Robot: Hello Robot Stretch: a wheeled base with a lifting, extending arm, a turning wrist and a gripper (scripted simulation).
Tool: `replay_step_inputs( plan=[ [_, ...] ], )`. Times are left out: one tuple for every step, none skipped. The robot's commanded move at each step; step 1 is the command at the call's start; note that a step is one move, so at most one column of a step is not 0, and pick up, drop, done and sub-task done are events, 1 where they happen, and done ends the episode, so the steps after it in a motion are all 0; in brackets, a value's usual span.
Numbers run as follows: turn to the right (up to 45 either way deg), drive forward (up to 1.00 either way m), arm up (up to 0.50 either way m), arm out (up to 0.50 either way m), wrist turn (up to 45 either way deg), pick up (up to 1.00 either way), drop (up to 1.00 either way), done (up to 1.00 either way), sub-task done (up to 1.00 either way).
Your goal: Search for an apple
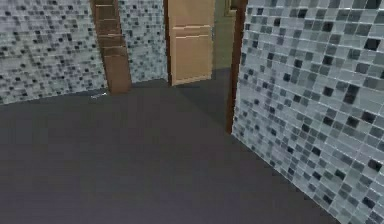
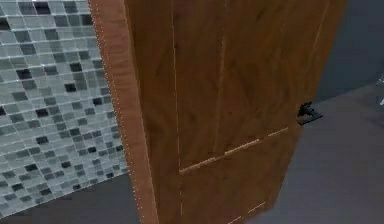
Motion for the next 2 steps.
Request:
replay_step_inputs(
  plan=[
    [0.0,1.0,0.0,0.0,0.0,0.0,0.0,0.0,0.0],
    [0.0,1.0,0.0,0.0,0.0,0.0,0.0,0.0,0.0]
  ],
)
